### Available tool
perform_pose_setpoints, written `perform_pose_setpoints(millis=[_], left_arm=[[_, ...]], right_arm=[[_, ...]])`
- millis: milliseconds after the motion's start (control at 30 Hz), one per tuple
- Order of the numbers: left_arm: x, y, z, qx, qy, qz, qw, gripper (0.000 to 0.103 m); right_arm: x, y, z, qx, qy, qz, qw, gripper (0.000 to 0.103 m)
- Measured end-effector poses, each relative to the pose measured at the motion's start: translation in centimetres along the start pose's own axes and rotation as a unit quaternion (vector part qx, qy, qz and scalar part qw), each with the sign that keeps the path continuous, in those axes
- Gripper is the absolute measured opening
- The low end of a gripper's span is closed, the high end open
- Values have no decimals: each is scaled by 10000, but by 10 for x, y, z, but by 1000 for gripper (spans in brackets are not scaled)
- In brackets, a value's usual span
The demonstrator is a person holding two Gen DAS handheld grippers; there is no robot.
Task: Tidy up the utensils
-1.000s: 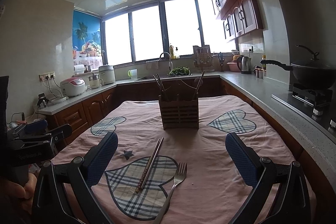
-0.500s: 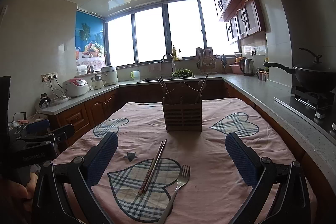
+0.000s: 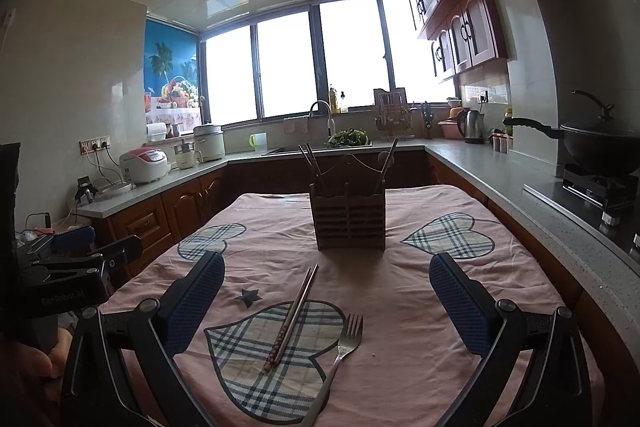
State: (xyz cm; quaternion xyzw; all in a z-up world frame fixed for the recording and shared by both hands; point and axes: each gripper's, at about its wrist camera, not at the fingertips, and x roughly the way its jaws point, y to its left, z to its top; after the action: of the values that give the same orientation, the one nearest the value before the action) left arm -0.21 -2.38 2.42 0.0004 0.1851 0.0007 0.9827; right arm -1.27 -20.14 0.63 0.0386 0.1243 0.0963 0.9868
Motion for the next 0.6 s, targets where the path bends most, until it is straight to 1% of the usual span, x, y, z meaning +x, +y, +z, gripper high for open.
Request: perform_pose_setpoints(millis=[600], left_arm=[[5,-1,1,32,23,-58,10000,103]], right_arm=[[2,1,0,8,0,7,10000,103]])
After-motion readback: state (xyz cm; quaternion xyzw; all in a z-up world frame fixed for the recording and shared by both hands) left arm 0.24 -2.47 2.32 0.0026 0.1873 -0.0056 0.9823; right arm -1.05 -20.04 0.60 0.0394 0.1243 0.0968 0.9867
